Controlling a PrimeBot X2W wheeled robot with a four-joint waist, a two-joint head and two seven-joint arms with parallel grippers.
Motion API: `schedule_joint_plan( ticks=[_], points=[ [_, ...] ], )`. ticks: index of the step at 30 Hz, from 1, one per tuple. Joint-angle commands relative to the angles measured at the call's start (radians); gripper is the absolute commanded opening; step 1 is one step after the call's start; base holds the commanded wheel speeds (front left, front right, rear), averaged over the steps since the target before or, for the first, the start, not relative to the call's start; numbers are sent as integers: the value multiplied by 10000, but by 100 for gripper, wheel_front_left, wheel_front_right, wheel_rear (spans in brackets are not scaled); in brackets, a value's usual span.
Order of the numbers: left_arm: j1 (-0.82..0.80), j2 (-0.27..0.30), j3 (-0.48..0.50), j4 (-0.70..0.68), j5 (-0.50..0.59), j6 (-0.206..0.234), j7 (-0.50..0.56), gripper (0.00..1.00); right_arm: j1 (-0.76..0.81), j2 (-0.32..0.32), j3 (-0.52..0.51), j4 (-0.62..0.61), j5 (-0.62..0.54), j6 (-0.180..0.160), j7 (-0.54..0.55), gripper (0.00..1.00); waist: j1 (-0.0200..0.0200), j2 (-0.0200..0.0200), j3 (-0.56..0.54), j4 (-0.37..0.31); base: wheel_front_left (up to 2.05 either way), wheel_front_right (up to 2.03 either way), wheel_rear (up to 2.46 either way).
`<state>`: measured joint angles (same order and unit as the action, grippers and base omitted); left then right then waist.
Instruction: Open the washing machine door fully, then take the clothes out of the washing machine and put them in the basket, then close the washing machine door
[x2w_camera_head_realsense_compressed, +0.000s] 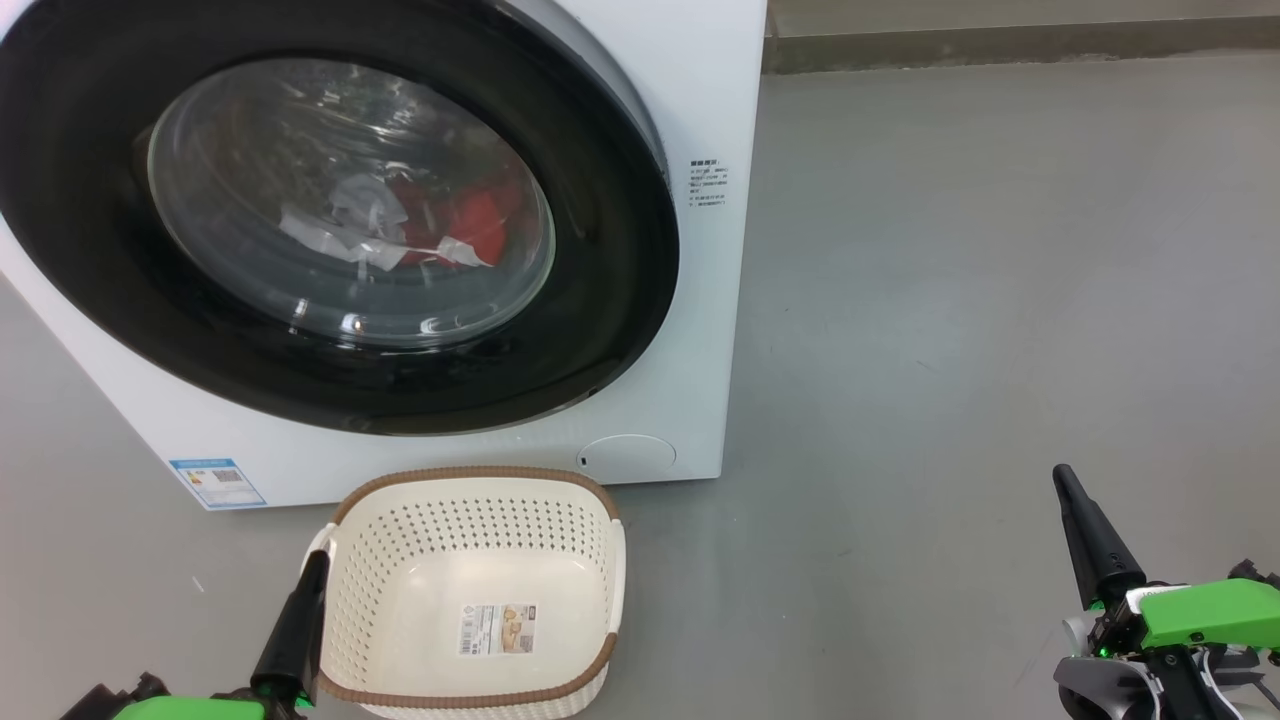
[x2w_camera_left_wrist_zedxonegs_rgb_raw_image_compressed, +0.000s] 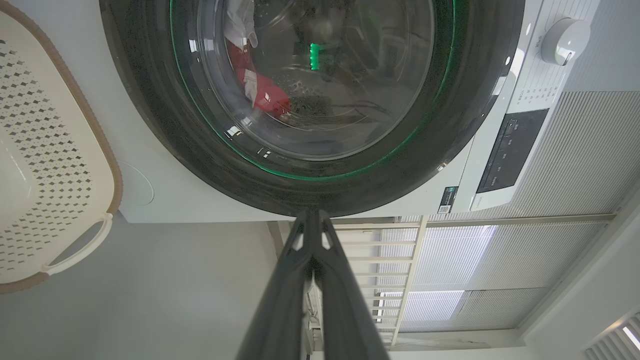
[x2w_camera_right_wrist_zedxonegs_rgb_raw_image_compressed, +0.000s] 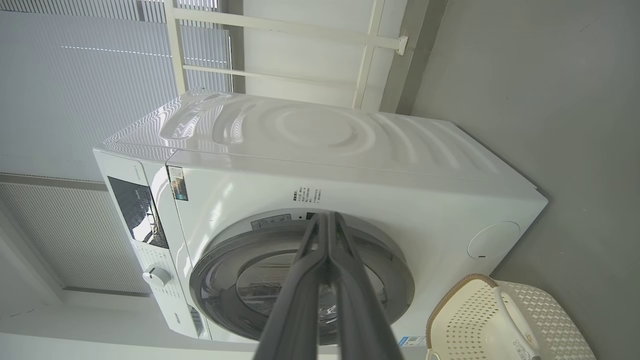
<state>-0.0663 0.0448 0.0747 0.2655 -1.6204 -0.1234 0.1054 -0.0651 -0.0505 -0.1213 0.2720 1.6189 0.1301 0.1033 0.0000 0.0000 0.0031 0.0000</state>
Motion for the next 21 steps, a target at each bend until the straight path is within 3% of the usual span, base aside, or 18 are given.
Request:
schedule_joint_plan(
  ticks=[1, 4, 5, 15, 21],
  points=[
    [-415, 80, 366, -205, 97, -73, 58, 0, -422, -45, 134, -276, -54, 6, 52, 0, 0, 0, 0, 0, 0, 0, 0],
    [-415, 78, 368, -205, 99, -73, 60, 0, -422, -43, 131, -275, -56, 6, 54, 0, 0, 0, 0, 0, 0, 0, 0],
    [-1, -2, 4, -1, 0, 0, 1, 100, 0, 4, -6, -1, 0, 0, 25, 100, 0, 0, 0, 0, 0, 0, 0],
    [243, -76, -128, 208, 173, 5, -213, 100, 277, 96, 138, 268, -103, 0, -174, 100, 23, 0, -12, 7, 0, 0, 0],
    [271, -44, -184, 93, 712, 2, -359, 100, 319, -2, 240, 193, -458, 1, -331, 100, 1, 0, 23, 11, 0, 0, 0]
  ],
)
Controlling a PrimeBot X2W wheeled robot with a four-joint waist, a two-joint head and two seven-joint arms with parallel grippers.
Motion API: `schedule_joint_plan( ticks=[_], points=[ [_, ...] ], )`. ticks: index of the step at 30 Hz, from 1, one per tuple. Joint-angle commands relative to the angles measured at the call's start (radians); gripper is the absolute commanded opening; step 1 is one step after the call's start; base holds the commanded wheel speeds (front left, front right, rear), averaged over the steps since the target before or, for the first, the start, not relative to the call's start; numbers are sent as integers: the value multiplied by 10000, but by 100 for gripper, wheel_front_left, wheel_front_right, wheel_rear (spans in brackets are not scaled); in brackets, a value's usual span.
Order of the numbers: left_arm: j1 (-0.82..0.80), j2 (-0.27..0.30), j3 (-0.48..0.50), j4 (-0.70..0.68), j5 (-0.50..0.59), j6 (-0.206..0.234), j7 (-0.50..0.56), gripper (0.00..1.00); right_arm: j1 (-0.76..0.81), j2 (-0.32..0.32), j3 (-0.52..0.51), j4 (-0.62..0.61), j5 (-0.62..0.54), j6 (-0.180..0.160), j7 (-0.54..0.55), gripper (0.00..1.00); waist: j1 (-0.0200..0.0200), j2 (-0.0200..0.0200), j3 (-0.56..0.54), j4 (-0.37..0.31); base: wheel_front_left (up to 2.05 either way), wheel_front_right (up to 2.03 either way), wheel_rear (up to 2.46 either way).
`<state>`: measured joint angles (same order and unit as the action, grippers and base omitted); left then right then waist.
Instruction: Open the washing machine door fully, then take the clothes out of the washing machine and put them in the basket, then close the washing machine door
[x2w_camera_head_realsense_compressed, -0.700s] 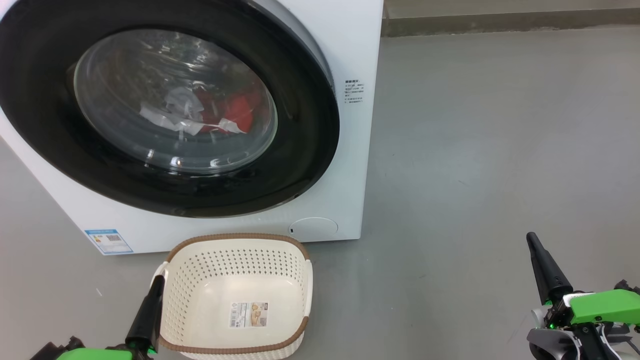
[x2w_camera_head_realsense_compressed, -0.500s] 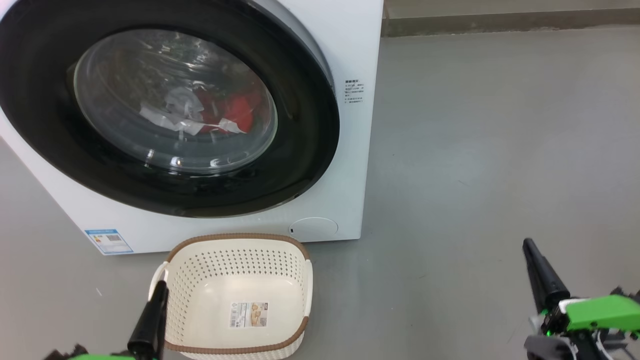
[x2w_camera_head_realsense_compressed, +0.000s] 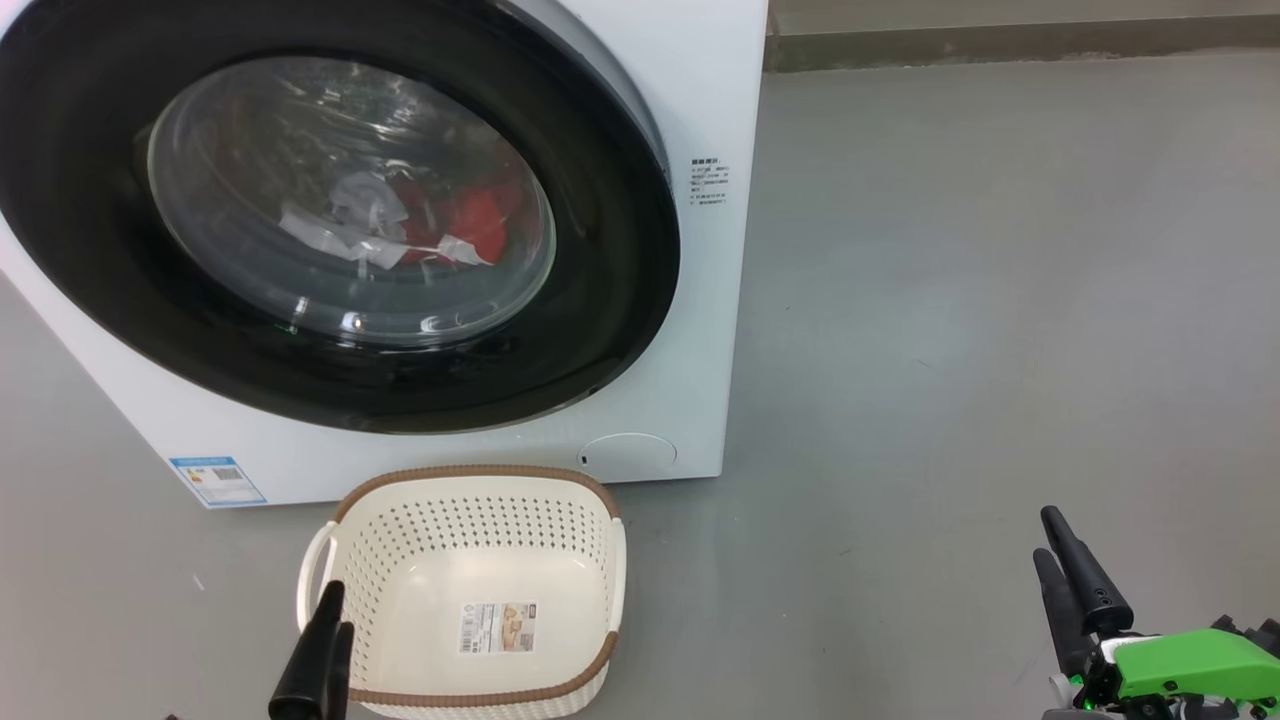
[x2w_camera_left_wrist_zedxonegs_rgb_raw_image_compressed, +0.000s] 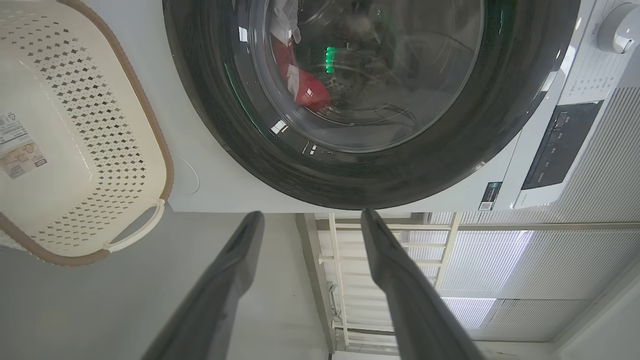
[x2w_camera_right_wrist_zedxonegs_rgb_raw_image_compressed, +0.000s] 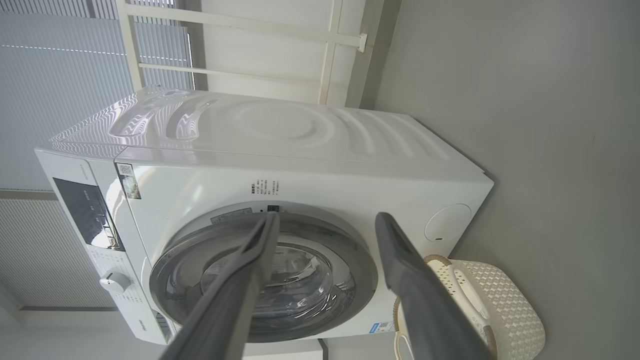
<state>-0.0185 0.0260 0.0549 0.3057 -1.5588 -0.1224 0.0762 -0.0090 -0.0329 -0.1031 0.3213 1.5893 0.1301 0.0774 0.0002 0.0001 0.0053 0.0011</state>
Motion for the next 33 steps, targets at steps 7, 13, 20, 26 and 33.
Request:
schedule_joint_plan(
  ticks=[7, 13, 20, 26, 33],
  points=[
    [-185, 135, -55, -483, 1298, -13, -273, 100, -211, -292, 181, -401, -1061, 1, -280, 100, -1, -1, 28, 3, 0, 0, 0],
    [-152, 136, -171, -628, 2427, 38, -451, 100, -167, -362, 337, -438, -1911, 1, -457, 100, -1, -1, 43, 4, 0, 0, 0],
    [-137, 141, -309, -822, 3427, 188, -655, 100, -146, -425, 451, -508, -2751, 2, -662, 100, -1, -1, 69, 14, 0, 0, 0],
    [-117, 147, -422, -969, 4237, 288, -830, 100, -123, -494, 562, -588, -3366, 2, -838, 100, -1, -1, 78, 11, 0, 0, 0],
    [-83, 154, -541, -1136, 5097, 341, -1036, 100, -67, -577, 693, -655, -4066, 2, -1044, 100, -1, -1, 94, -6, 0, 0, 0]
  ],
)
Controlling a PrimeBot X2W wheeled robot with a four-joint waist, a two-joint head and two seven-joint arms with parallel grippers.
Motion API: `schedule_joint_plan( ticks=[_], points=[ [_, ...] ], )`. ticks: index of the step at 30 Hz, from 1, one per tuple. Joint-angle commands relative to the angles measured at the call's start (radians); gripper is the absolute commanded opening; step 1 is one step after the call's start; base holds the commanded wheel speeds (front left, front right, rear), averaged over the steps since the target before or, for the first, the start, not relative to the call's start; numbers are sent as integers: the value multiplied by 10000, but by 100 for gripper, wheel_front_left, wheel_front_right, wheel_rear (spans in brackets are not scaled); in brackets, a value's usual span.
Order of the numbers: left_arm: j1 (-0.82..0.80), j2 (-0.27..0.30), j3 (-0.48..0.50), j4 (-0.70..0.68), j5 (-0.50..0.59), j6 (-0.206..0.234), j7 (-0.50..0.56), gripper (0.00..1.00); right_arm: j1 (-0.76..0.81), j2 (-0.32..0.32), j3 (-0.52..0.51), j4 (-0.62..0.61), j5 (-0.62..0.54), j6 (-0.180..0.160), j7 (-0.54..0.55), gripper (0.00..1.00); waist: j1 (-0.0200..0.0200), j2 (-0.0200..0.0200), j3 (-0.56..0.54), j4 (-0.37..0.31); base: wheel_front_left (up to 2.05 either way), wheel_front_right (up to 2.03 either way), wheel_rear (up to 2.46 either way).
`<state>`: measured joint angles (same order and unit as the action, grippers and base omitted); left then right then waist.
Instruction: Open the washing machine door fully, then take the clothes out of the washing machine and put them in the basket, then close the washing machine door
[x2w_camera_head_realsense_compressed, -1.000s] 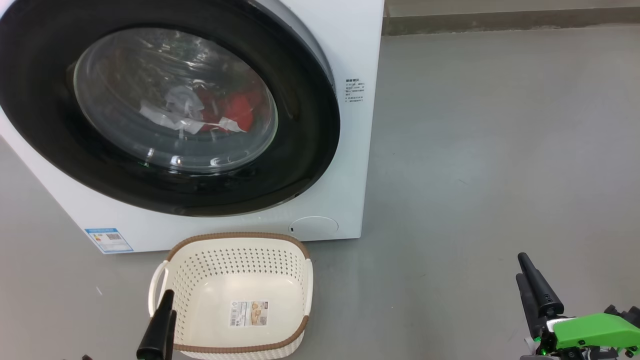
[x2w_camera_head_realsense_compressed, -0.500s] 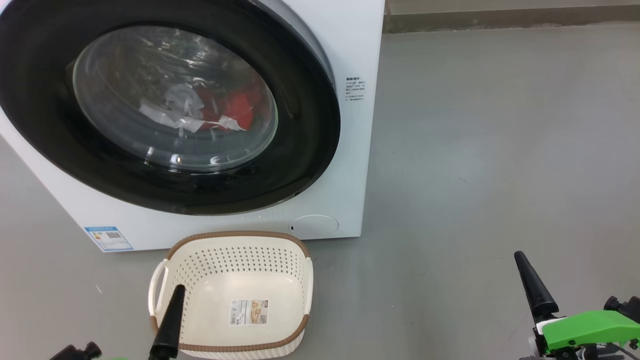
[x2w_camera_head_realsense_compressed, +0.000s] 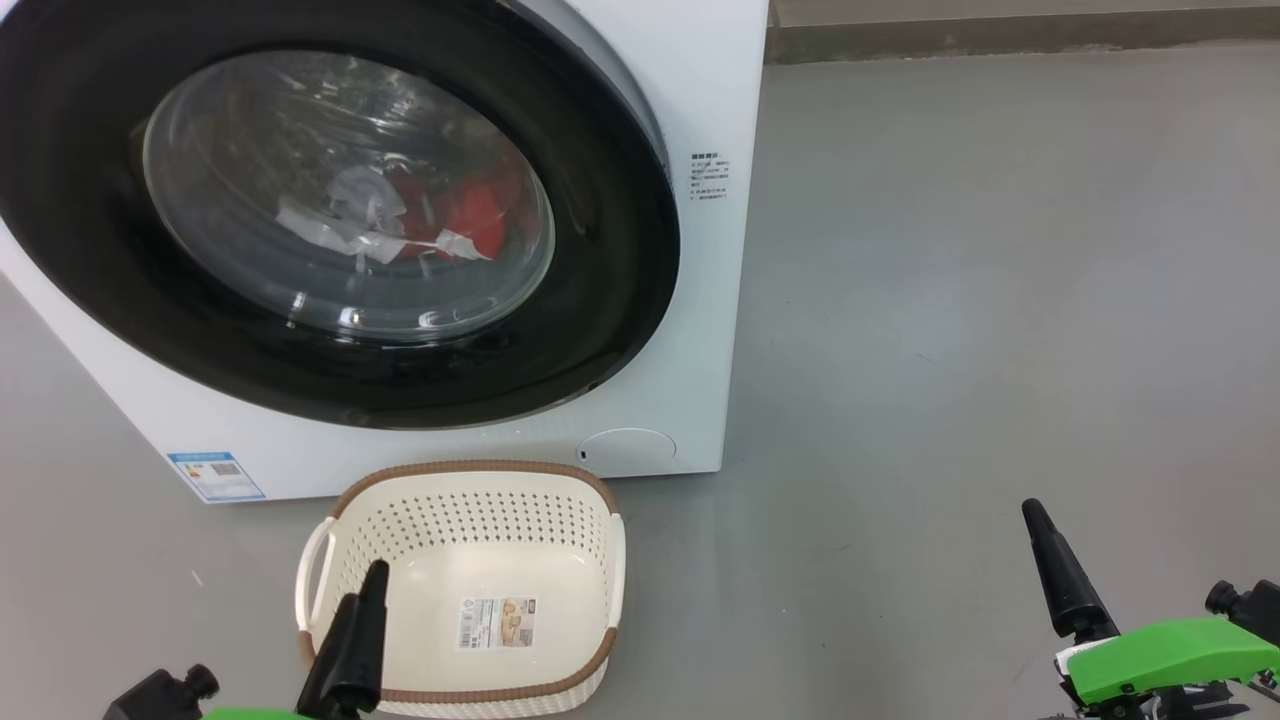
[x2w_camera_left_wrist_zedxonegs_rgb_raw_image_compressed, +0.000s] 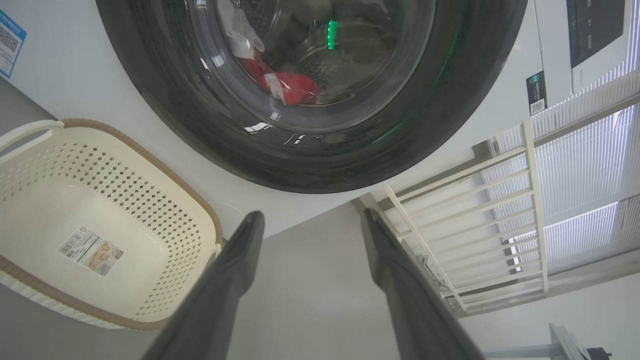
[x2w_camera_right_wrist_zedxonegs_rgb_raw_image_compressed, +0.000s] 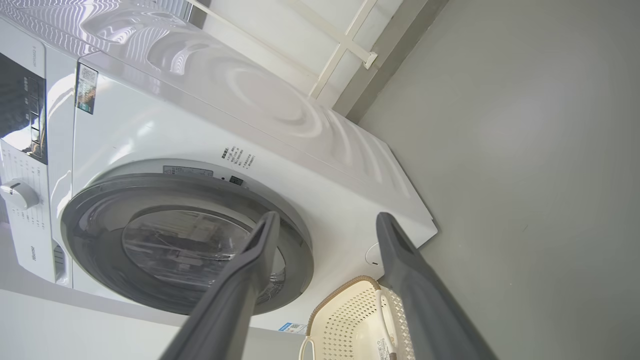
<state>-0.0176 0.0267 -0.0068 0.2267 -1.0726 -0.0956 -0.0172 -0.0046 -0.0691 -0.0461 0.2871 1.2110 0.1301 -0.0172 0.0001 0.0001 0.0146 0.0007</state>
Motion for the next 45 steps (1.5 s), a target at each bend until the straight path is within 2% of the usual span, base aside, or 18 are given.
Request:
schedule_joint_plan(
  ticks=[1, 45],
  points=[
    [-87, 148, 61, -366, 357, 79, -131, 100, -104, -226, 143, -321, -381, 2, -128, 100, -1, -1, 2, -5, 0, 0, 0],
    [153, 195, -454, -1110, 5607, 436, -1393, 100, 324, -684, 654, -798, -4412, 4, -1391, 100, -1, -1, -32, -48, 0, 0, 0]
  ],
)
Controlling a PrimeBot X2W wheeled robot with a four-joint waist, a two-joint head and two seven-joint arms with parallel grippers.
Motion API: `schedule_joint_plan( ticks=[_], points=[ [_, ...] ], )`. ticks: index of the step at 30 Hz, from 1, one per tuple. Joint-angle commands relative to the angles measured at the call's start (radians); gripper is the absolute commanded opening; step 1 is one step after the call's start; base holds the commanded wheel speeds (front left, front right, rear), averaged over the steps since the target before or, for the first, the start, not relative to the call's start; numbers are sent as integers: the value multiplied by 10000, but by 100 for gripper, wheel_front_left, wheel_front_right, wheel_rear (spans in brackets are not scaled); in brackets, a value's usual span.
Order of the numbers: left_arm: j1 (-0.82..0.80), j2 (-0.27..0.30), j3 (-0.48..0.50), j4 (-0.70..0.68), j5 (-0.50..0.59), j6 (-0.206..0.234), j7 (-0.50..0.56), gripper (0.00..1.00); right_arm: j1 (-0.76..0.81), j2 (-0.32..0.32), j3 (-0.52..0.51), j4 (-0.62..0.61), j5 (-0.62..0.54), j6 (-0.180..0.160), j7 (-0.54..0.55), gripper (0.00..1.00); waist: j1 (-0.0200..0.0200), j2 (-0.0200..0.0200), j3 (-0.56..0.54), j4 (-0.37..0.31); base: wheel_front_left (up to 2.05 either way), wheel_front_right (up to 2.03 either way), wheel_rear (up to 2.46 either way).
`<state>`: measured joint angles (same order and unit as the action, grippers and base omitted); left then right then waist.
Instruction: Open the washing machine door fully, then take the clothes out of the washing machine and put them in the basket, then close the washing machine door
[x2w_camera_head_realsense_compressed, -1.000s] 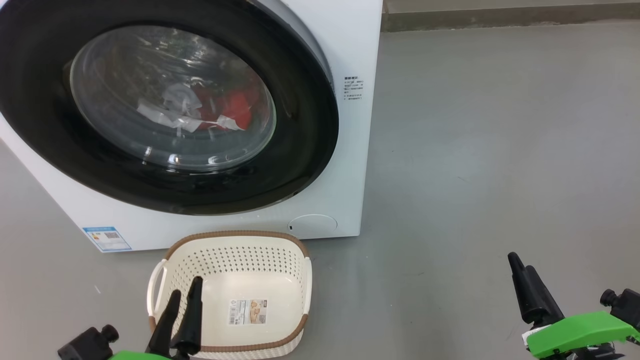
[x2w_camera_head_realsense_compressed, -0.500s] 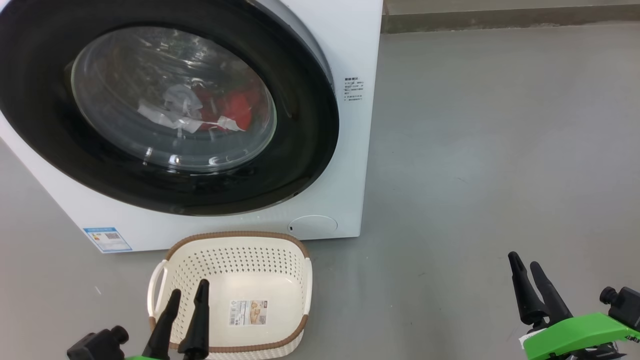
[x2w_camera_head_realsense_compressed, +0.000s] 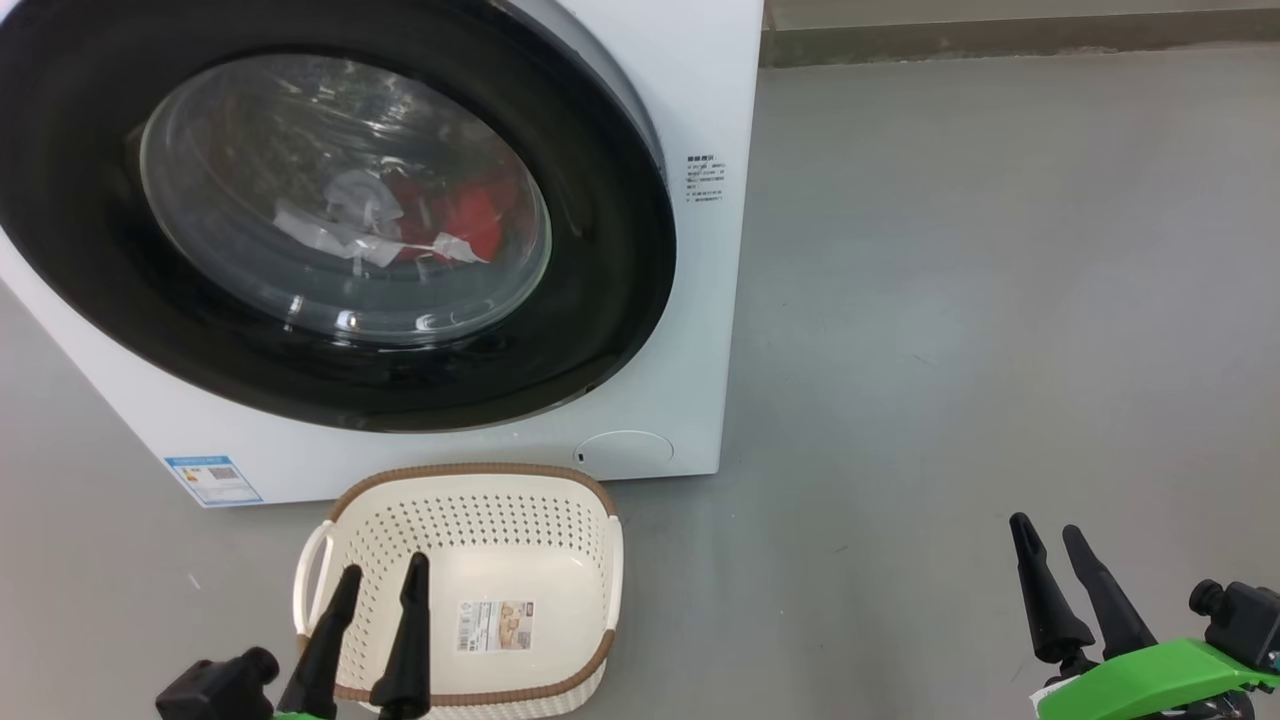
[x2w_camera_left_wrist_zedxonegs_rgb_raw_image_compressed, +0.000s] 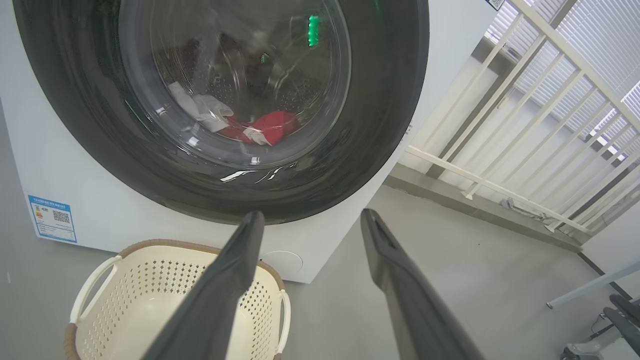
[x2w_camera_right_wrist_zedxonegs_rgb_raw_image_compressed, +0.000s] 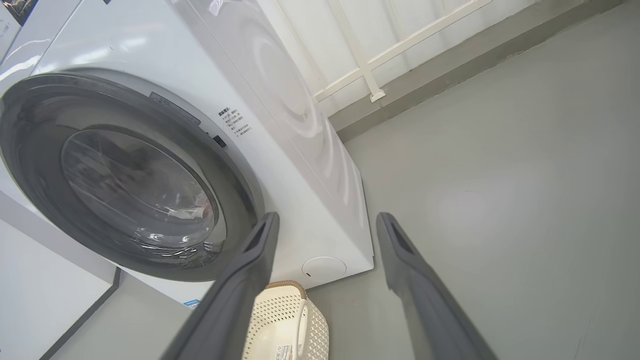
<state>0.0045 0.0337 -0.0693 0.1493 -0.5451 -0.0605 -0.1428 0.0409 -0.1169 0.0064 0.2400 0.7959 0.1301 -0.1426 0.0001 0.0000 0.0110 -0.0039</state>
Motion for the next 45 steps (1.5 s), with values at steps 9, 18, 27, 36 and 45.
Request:
schedule_joint_plan(
  ticks=[9, 18, 27, 36, 45],
  points=[
    [-28, 136, 81, -467, 1425, 168, -400, 100, -59, -310, 193, -444, -1148, 5, -401, 100, 0, 0, 50, -56, 0, 0, 0],
    [-19, 146, -37, -615, 2504, 245, -664, 100, 36, -359, 204, -565, -2059, 5, -666, 100, 0, 0, 92, -74, 0, 0, 0],
    [-31, 156, -103, -771, 3509, 323, -929, 100, 100, -459, 200, -668, -2860, 6, -930, 100, 0, 0, 156, -87, 0, 0, 0],
    [-55, 166, -138, -798, 4464, 368, -1190, 100, 213, -489, 142, -733, -3624, 6, -1192, 100, -1, 0, 239, -150, 0, 0, 0],
    [-101, 166, -30, -614, 4250, 348, -1190, 100, 360, -346, -259, -690, -3542, 6, -1192, 100, -1, 0, 283, -173, 0, 0, 0]
  ],
)
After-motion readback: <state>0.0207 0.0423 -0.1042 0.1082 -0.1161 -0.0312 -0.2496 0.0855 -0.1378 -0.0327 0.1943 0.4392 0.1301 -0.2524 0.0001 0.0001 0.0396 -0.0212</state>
